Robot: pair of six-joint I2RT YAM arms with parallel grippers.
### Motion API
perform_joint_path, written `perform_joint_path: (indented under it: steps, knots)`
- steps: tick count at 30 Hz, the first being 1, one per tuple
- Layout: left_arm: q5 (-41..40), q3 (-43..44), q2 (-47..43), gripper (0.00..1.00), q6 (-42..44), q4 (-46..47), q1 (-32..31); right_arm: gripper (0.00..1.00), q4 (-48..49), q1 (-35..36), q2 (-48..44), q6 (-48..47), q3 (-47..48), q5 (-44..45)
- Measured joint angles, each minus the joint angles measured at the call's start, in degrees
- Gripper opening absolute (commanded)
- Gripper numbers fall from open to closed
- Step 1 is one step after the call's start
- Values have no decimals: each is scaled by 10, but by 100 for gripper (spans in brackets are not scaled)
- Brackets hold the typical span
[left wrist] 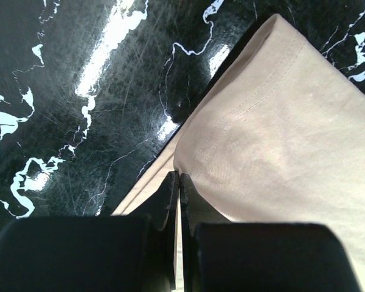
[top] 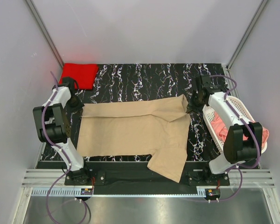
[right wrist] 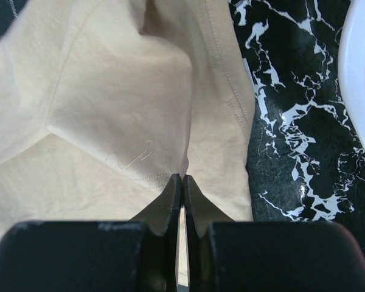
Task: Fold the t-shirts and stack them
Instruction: Fold the tshirt
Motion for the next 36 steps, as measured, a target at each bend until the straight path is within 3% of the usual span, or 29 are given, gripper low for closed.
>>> perform_joint_path:
  steps: [2,4,6,7,8,10,12,15,19,27,36]
  knots:
    - [-4,0,0,10,0,0,0,25,0,0,-1,-2,-12,0]
    - [-7,0,0,28,2,-2,0,39,-3,0,-2,-4,-24,4]
    - [-14,1,0,39,0,-6,0,58,-10,0,-2,-10,-35,13]
    - [-14,1,0,39,1,-7,0,58,-15,-1,-2,-15,-36,15]
    - [-16,1,-2,51,-3,-8,0,63,-18,-1,-2,-20,-36,21]
    - [-17,-1,-14,57,-9,-10,0,70,-13,-1,-4,-25,-34,30]
    - [-13,-7,-41,56,-21,-5,0,66,13,-1,-4,-32,-31,39]
    - [3,-6,-84,44,-33,18,0,54,49,-3,36,-40,19,43]
    - [52,29,-72,32,-45,45,-2,52,88,-7,158,-45,146,43]
    - [106,47,40,27,-48,73,-6,50,105,-14,292,-39,231,39]
    - [130,70,94,24,-48,73,-6,39,103,-19,335,-23,260,38]
